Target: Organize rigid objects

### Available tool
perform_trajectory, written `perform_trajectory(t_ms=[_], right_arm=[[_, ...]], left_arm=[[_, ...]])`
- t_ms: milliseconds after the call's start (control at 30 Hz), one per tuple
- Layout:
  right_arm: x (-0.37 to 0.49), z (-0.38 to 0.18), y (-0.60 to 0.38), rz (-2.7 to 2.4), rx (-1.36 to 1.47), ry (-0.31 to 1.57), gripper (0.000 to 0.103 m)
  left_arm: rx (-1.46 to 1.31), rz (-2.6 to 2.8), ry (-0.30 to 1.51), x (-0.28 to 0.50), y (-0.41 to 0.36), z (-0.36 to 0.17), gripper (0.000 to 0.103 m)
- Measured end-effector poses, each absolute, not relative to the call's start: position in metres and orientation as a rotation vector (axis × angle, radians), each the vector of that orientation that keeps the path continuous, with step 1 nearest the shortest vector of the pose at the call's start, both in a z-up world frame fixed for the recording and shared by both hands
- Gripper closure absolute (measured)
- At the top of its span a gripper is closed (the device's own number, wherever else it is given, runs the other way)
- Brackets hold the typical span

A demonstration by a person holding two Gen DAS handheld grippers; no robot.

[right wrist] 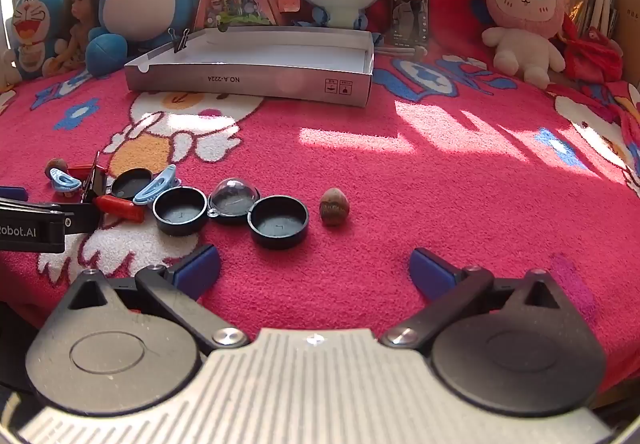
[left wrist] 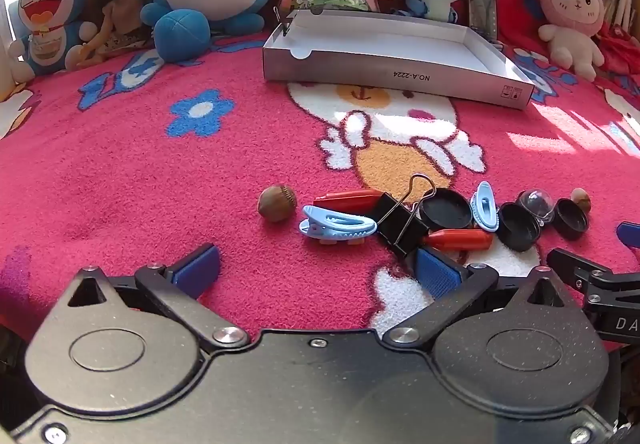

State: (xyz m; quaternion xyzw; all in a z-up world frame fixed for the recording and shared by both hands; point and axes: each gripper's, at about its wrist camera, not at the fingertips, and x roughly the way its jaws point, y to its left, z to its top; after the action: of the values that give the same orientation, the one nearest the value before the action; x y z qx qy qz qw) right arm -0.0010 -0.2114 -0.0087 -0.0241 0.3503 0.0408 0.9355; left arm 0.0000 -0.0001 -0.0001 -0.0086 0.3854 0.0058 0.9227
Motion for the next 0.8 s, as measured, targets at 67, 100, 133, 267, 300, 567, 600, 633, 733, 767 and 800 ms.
perform_trajectory(t_ms=[67,100,133,267,300,567,600,633,733,767,800], right_arm=[[-0.0011,-0.0088,-0.2113,0.083,-0.048,0.716,0.000],[-0.0011,-0.0089,-0.2113,0.083,-0.049,0.717,0.000],[-0.0011,-0.0089,-0.2112,0.083,-0.049,0.716,0.000],[-0.0011,-0.0090,-0.2112,0.082,-0.049,0.716,0.000],[-0.0011,-0.0090,-0.2111,0.081,-0.048,0.716,0.000],[-0.0017,-0.0087,-0.2109,0.081,-0.049,0.716,0.000],[-0.0017,-0.0087,-0.2109,0.081,-0.049,0.716,0.000],[-0.0018,-0.0087,-0.2109,0.081,-0.049,0.716,0.000],[-0.0019,-0.0084,-0.2107,0.080,-0.049,0.716,0.000],[-0.0020,-0.0084,-0.2106,0.080,-0.050,0.716,0.000],[-0.0021,-0.0083,-0.2106,0.080,-0.050,0.716,0.000]], left_arm=[[-0.020,0.012,0.791,0.0001,0.0002,0.0001,0.000],[-0.022,0.012,0.791,0.0000,0.0005,0.0002,0.000],[-0.023,0.012,0.791,-0.0002,0.0009,0.0003,0.000],[-0.028,0.010,0.788,-0.0017,0.0041,0.0005,0.000],[-0.013,0.016,0.795,-0.0017,0.0024,0.0006,0.000],[-0.011,0.018,0.795,-0.0014,0.0013,0.0004,0.000],[-0.011,0.018,0.796,-0.0014,0.0013,0.0004,0.000],[-0.011,0.018,0.795,-0.0013,0.0011,0.0004,0.000],[-0.010,0.018,0.795,-0.0012,0.0009,0.0005,0.000],[-0.010,0.018,0.795,-0.0014,0.0010,0.0006,0.000],[-0.010,0.018,0.795,-0.0012,0.0009,0.0006,0.000]])
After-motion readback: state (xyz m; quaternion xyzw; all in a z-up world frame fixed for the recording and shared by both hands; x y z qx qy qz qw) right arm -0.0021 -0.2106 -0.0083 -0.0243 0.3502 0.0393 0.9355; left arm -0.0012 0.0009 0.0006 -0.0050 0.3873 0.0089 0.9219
